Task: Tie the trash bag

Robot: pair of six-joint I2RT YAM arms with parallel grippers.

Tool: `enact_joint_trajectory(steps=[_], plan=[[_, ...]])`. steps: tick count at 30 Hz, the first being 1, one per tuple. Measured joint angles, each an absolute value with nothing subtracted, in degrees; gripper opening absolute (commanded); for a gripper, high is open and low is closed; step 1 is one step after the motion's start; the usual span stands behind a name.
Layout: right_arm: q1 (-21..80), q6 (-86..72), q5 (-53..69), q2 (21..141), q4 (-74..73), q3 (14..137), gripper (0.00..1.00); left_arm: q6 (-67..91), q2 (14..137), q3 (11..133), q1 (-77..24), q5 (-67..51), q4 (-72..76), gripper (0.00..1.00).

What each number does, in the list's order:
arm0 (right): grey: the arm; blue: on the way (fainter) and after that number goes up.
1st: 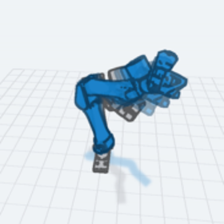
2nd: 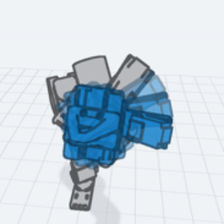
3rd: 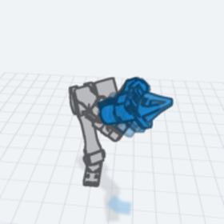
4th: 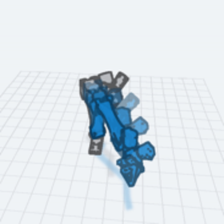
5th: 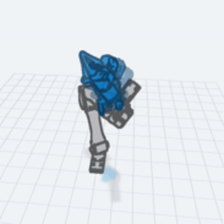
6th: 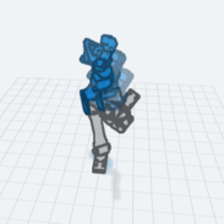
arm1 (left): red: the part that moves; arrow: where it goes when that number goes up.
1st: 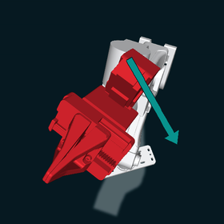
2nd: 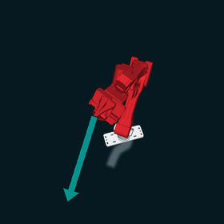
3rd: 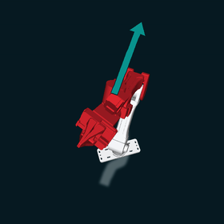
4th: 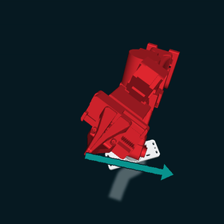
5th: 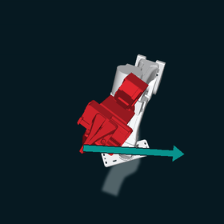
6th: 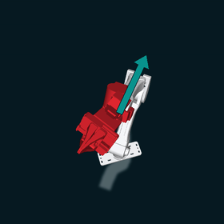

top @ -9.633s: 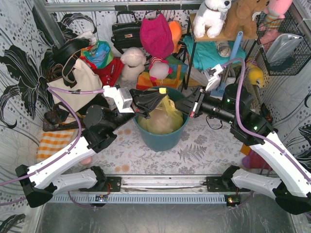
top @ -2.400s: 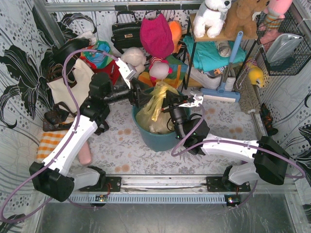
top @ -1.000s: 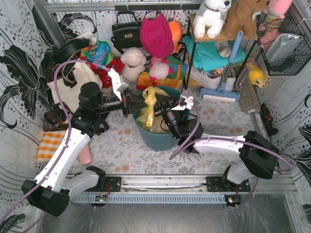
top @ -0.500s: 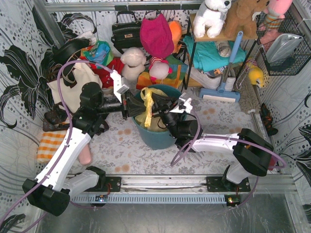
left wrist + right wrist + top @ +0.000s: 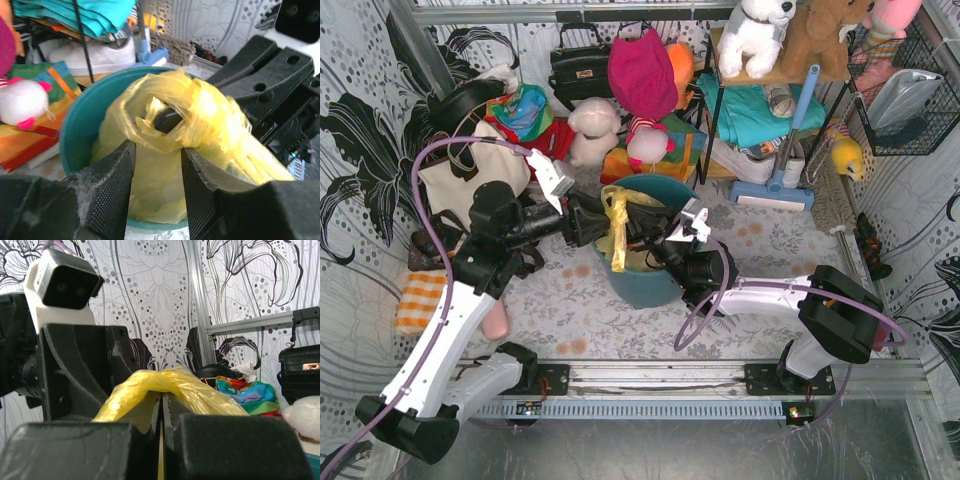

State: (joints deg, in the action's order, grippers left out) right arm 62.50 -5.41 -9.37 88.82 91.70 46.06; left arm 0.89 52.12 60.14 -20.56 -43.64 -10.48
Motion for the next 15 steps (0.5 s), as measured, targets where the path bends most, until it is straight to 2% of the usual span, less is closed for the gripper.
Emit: enact_joint_trajectory(steps=[8,10,13,15], plan=[[62.5,-5.28,-5.23,88.64,91.57,45.45,0.0,1.21,46.28,57.78,-20.58,-35.44,-7.16,0.53],[62.5,-5.28,-4.27,88.64,91.57,45.45,0.0,1.58,46.52,57.6,-20.58,-35.97,-6.42,0.47],[62.33,-4.58,-4.34,88.77,91.5,45.5,0.0,2.44,48.25,57.63,-20.58,-38.87,-5.58,0.28],[62.17,-3.2,-5.13,89.1,91.42,45.69,0.0,2.94,49.41,57.63,-20.58,-41.25,-5.08,0.21]])
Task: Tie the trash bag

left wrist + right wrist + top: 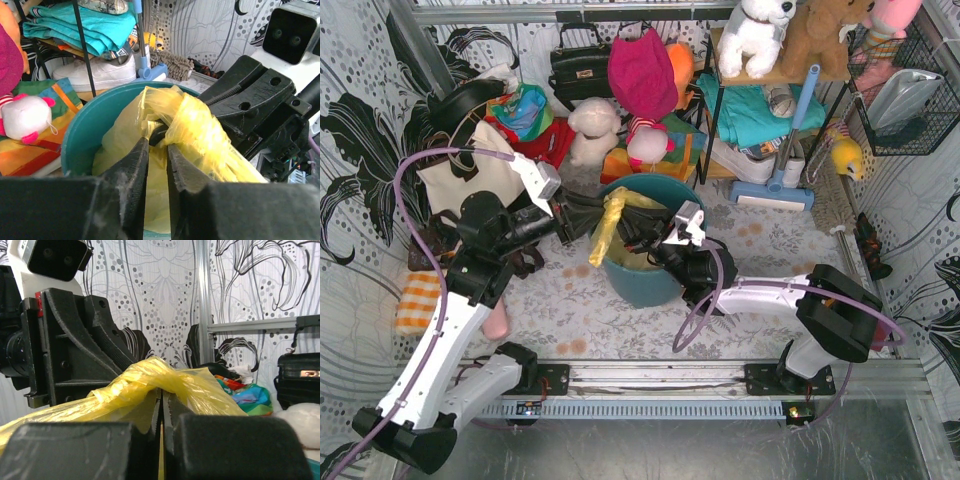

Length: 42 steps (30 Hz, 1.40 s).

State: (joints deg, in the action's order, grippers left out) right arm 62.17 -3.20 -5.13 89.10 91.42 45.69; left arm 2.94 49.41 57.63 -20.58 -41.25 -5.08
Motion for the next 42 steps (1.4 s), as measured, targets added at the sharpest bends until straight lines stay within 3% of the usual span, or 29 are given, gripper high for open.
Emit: enact_joint_trajectory(steps=[5,14,16,20,23,32,42], plan=[[61.8,1.13,-6.17,90.21,91.79,47.64,0.0,3.4,50.54,57.65,-19.73,-44.6,-4.62,0.14],[62.63,7.33,-2.79,91.94,91.72,50.63,0.0,2.35,52.42,57.67,-20.25,-53.15,-11.51,0.15],[62.63,8.62,-2.28,92.01,91.72,50.81,0.0,1.87,52.21,57.71,-20.25,-53.98,-12.49,0.18],[62.63,10.41,-2.04,92.62,91.74,51.88,0.0,1.06,51.55,57.76,-20.23,-54.22,-13.78,0.42],[62.74,10.61,-1.19,92.64,91.79,52.29,0.0,0.36,50.74,57.82,-20.16,-51.79,-14.26,0.48],[62.78,10.33,0.03,92.64,91.72,52.49,0.0,0.82,41.87,57.74,-20.51,-40.14,-12.95,0.46],[62.78,10.11,0.47,92.64,91.72,52.49,0.0,15.79,37.8,48.07,-20.58,-27.68,7.66,0.42]])
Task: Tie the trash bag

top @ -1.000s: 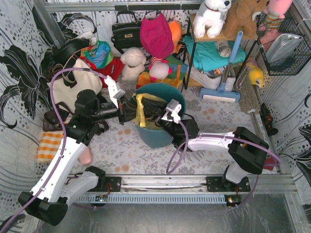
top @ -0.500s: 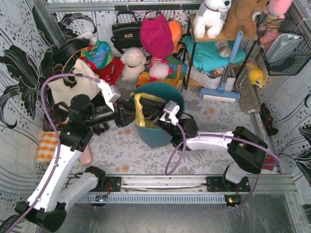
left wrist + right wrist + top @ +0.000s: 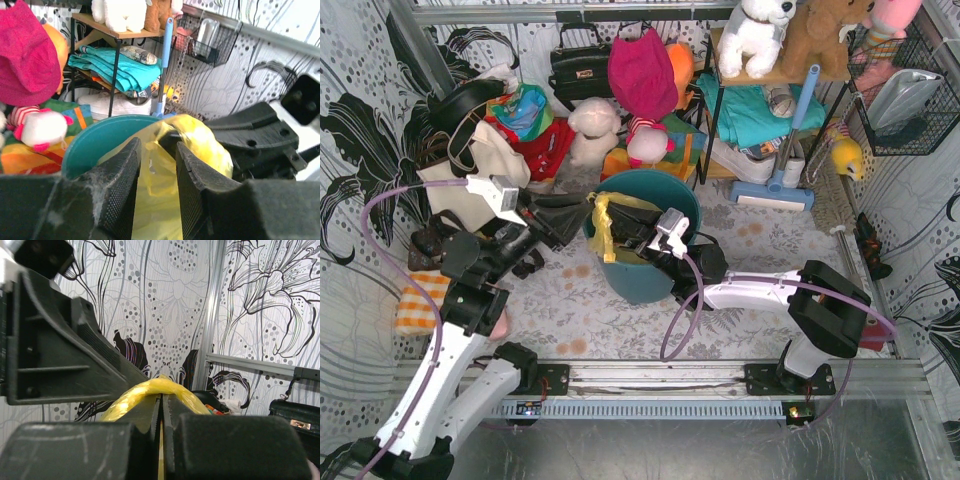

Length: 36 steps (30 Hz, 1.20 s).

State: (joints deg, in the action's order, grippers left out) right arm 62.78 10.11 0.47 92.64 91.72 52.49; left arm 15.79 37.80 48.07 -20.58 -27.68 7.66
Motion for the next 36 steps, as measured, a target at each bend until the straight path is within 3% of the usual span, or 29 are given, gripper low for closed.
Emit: enact_joint_trajectory(steps=[13,24,36], plan=[[62.78,10.11,0.67,92.64,91.59,52.49,0.0,37.69,41.8,47.05,-20.58,-24.34,18.94,0.54],[62.78,10.11,0.71,92.64,91.59,52.49,0.0,44.31,40.97,49.15,-20.58,-18.35,11.18,0.54],[62.78,9.89,0.89,92.64,91.59,52.49,0.0,48.97,41.63,49.47,-20.58,-19.59,8.69,0.55]])
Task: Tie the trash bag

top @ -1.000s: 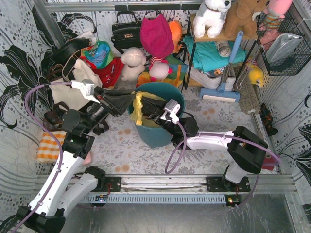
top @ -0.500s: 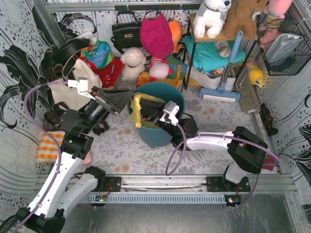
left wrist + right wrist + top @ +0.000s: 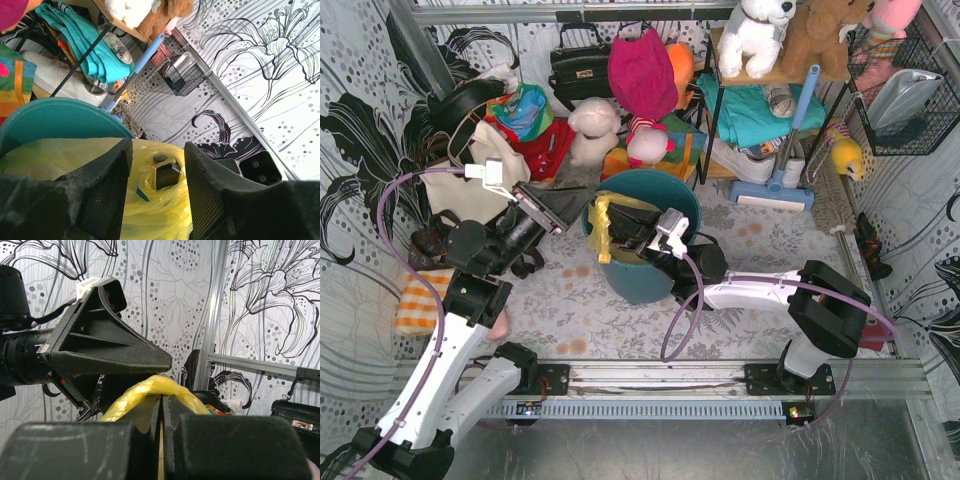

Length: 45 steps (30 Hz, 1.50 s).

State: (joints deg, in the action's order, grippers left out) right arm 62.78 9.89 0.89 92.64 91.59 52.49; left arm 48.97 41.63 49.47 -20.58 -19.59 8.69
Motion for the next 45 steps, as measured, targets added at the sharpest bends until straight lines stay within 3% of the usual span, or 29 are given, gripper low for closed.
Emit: enact_joint_trajectory(steps=[6,15,28,36,40,45], plan=[[62.78,9.87,0.91,92.64,91.59,52.49,0.0,49.52,42.48,49.47,-20.58,-20.6,7.9,0.56],[62.78,9.69,0.91,92.64,91.35,52.49,0.0,49.5,42.48,49.8,-20.58,-20.93,6.76,0.44],[62.76,9.67,0.91,92.71,90.72,52.49,0.0,49.93,42.09,50.17,-20.49,-21.56,7.31,0.0],[62.78,9.47,0.91,92.73,90.74,52.49,0.01,49.52,41.71,50.17,-20.53,-21.67,7.29,0.0],[62.78,9.08,0.84,92.51,90.96,51.94,0.2,48.9,41.98,50.37,-20.53,-21.76,7.38,0.0],[62.78,8.32,0.43,89.43,90.94,47.57,0.23,47.22,43.46,52.73,-20.53,-22.2,7.27,0.0]])
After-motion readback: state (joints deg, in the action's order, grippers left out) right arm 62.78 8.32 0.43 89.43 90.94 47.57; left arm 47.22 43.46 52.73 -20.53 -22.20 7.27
